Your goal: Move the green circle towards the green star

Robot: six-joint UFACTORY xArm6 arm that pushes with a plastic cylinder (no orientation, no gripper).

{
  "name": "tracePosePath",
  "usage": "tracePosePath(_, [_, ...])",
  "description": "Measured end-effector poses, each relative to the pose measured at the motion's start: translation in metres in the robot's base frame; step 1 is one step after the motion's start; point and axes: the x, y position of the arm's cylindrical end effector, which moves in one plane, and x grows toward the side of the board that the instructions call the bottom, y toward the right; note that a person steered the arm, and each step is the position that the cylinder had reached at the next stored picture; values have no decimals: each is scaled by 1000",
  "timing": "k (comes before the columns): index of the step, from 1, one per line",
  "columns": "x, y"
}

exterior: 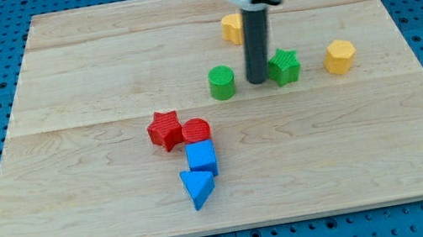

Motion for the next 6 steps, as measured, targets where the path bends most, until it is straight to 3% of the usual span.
tracePosePath(1, [33, -2])
tracePosePath(2, [53, -57])
tracePosePath(4, [25, -104])
tracePosePath(5, [7, -82])
tracePosePath(6, [23, -86])
